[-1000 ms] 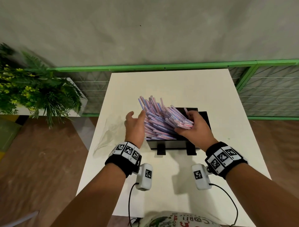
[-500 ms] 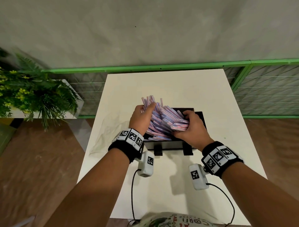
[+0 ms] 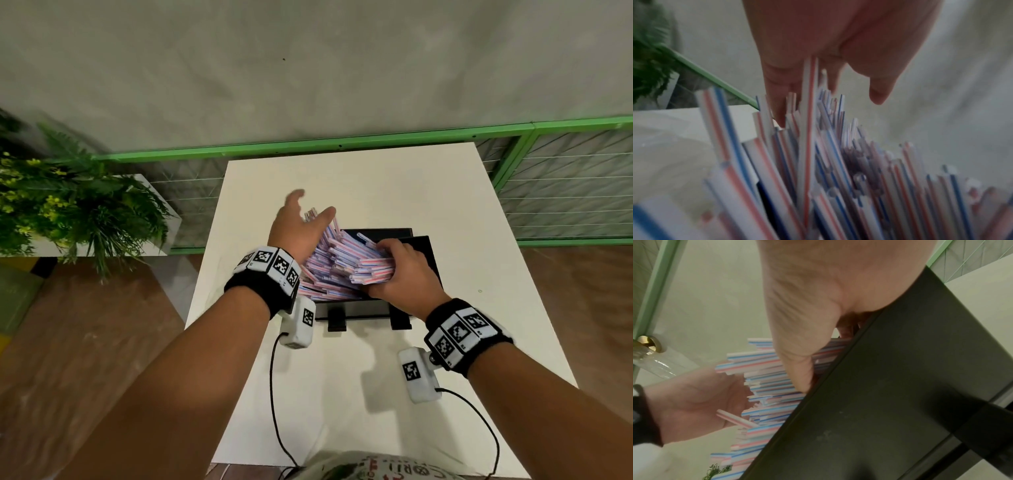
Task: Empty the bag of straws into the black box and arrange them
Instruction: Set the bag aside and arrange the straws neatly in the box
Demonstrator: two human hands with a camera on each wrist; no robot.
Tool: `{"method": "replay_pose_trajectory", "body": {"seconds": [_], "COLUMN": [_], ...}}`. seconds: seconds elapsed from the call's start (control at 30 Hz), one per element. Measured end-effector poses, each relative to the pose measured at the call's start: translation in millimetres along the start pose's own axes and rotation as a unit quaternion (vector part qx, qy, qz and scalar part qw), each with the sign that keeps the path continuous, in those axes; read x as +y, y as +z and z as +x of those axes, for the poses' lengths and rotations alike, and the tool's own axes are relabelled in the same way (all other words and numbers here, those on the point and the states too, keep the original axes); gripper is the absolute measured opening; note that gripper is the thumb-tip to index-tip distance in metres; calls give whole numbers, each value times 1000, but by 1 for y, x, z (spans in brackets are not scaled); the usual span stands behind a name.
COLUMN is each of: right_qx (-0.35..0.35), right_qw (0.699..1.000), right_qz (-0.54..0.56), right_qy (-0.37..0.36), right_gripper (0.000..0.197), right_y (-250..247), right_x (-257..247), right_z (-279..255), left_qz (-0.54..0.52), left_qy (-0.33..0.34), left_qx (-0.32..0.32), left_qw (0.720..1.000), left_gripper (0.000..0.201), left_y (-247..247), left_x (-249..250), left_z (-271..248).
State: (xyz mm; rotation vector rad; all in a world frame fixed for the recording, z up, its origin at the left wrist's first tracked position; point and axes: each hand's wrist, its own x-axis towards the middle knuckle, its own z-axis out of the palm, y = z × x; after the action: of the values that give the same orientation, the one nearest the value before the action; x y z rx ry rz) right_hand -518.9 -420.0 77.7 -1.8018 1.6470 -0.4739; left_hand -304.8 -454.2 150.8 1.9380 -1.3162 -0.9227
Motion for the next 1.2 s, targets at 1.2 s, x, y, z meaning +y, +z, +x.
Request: {"method": "replay_pose_trajectory", "body": {"seconds": [1.2], "right_qx": [-25], "right_qw": [998], "right_qz": [-58], "right_qy": [24], "right_gripper": [91], "right_y": [1], "right_x": [-9], "right_z": [-3], "left_qz": [162], "left_qy": [135], "left_qx": [-112], "left_qw": [971], "left_gripper": [52], "left_y": [19], "left_x": [-8], "left_z": [18]}}
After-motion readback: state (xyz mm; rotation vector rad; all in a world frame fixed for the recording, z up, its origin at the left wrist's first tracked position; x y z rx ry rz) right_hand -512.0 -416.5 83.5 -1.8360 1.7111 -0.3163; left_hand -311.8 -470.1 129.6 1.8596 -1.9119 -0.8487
